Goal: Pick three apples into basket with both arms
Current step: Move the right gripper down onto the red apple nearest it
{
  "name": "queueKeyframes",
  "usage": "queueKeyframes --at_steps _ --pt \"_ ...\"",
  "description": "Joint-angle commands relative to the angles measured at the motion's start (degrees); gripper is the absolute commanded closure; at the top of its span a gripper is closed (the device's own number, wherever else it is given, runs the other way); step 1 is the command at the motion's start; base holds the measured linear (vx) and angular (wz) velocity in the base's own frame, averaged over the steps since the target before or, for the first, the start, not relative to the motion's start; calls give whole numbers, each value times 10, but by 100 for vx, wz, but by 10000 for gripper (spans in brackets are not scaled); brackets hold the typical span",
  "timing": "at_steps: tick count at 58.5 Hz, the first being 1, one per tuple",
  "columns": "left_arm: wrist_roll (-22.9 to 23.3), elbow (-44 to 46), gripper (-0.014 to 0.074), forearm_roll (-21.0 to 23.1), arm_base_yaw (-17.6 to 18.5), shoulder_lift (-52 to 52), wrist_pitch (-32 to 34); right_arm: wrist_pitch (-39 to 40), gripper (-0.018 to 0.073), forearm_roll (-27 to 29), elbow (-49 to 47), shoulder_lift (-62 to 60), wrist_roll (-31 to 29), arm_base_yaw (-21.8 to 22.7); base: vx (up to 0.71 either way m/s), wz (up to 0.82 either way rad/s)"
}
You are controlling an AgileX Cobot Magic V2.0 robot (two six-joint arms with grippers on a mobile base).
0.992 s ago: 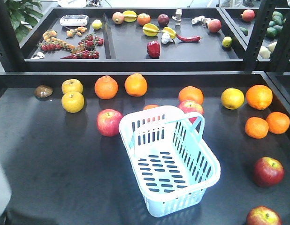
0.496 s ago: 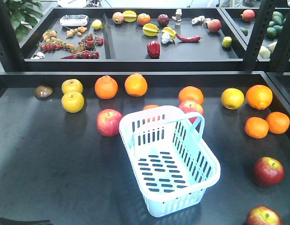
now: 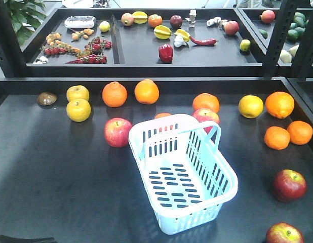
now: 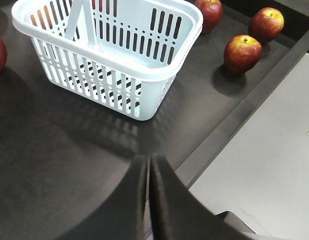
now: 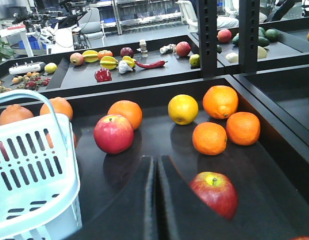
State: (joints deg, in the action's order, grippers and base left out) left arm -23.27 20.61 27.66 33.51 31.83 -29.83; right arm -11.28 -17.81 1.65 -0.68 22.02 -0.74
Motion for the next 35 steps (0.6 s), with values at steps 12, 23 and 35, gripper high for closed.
queueKeyframes --at_steps 12,23,35 --pt "3 13 602 16 2 2 30 109 567 110 7 -7 115 3 0 0" --pt "3 13 602 16 2 2 30 117 567 172 7 -7 157 3 0 0" --pt "3 13 602 16 2 2 30 1 564 200 -64 -2 128 3 0 0"
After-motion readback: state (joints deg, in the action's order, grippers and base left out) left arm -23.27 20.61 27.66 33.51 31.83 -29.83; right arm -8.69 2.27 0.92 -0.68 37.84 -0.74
